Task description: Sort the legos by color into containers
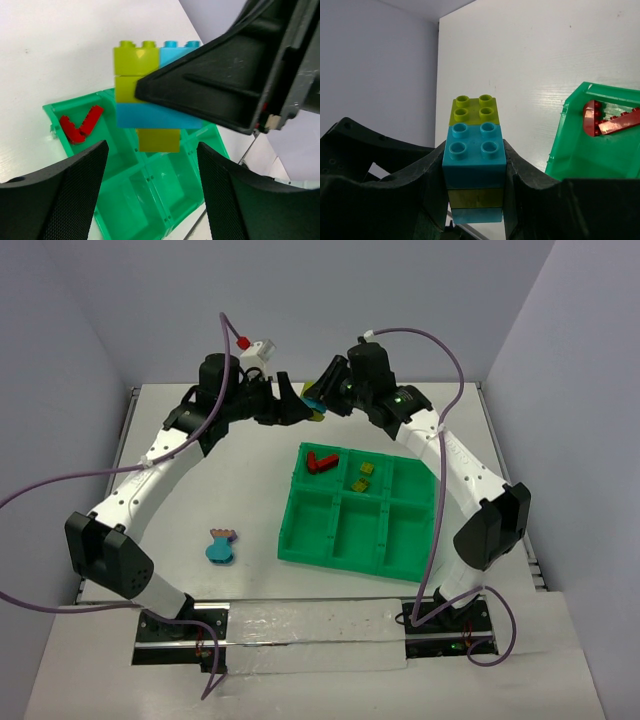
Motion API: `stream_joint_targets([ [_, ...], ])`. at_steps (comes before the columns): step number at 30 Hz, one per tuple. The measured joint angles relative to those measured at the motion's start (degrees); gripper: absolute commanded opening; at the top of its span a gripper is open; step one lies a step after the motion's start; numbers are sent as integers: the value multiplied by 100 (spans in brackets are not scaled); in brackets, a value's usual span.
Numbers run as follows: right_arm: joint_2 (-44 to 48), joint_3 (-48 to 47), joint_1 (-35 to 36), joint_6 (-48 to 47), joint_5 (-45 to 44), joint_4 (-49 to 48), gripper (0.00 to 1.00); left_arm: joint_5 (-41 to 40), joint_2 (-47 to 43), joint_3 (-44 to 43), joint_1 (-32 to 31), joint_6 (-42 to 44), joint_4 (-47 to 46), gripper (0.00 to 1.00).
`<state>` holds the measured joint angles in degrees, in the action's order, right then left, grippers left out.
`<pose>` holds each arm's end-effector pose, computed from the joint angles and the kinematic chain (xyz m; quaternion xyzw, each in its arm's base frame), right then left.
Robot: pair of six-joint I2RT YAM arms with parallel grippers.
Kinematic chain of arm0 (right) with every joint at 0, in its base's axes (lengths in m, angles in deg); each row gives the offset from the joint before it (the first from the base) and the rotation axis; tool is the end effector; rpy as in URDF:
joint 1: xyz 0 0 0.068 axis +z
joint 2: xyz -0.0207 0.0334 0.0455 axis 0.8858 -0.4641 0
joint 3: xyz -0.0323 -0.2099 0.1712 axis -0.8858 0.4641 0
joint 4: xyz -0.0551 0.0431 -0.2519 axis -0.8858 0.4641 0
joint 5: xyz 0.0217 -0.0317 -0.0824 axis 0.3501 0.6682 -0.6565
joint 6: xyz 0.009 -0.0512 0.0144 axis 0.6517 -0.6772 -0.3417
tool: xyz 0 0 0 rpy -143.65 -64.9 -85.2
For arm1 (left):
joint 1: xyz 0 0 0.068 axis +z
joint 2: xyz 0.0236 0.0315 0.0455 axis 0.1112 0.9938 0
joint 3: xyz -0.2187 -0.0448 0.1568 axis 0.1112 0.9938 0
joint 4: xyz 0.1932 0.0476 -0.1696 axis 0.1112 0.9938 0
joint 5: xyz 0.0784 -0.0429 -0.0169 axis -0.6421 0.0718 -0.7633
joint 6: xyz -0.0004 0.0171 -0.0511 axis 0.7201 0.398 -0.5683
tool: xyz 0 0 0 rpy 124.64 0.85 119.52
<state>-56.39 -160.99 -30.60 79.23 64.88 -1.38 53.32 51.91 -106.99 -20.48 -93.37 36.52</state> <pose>0.3321 0.2068 0.4049 0.1185 0.8352 0.3581 0.4001 0.3118 -0.1747 0.3941 0.1249 0.8074 -0.4051 0.4103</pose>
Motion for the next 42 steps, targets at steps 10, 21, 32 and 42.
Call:
stream_joint_targets([
  [10, -22, -98, 13, 15, 79, -2, 0, 43, 138, -145, -157, -56, -40, 60],
  [21, -22, -155, 19, -16, 103, 0, 0, 38, 192, -200, -202, -131, -32, 0],
  [32, 89, -95, -846, -143, 239, -10, 0, 198, 131, 103, -229, -205, -174, 0],
  [42, 760, 559, -1650, -665, -460, 9, 0, 381, 532, 103, -513, -418, -229, 0],
])
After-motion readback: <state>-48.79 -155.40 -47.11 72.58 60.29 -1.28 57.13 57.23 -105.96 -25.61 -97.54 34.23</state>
